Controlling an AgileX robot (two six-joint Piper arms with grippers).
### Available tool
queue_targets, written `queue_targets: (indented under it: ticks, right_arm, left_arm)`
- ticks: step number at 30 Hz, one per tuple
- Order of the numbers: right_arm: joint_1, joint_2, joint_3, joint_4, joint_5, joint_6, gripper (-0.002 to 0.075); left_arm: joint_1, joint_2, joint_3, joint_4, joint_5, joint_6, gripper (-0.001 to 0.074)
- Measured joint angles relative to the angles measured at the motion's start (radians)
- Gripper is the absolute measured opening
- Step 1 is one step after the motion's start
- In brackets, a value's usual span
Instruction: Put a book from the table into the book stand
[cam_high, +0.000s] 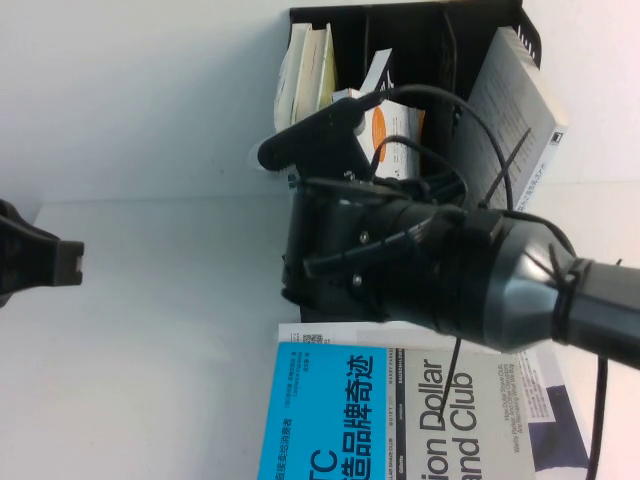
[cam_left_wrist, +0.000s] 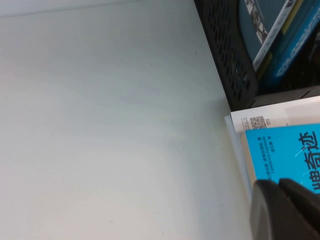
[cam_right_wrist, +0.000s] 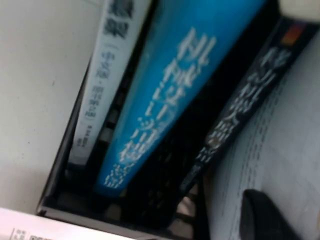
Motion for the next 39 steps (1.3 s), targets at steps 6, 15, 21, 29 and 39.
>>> queue_targets:
  ticks: [6, 15, 21, 29, 39]
  right_arm:
    - [-0.05, 0.002, -0.168, 0.102, 0.032, -0.2, 0.012]
    - [-0.281, 0.004, -0.233, 0.337, -0.088, -0.342, 0.012]
    - [-0.33, 0.004, -0.235, 0.345, -0.124, -0.393, 0.012]
    - [-0.33, -0.004, -0.244, 0.24, -0.149, -0.419, 0.0439]
    - [-0.295, -0.111, -0.244, 0.284, -0.15, -0.6, 0.0681]
  left_arm:
    - [0.0, 0.0, 0.0, 0.002, -0.001, 0.005, -0.0002]
    - [0.0, 0.0, 0.002, 0.024, -0.002, 0.007, -0.0002]
    - [0.0, 0.0, 0.002, 0.024, -0.017, 0.007, -0.0002]
    - [0.0, 0.0, 0.002, 0.018, -0.055, 0.007, -0.0002]
    - [0.0, 0.019, 0.002, 0.012, -0.083, -0.012, -0.0002]
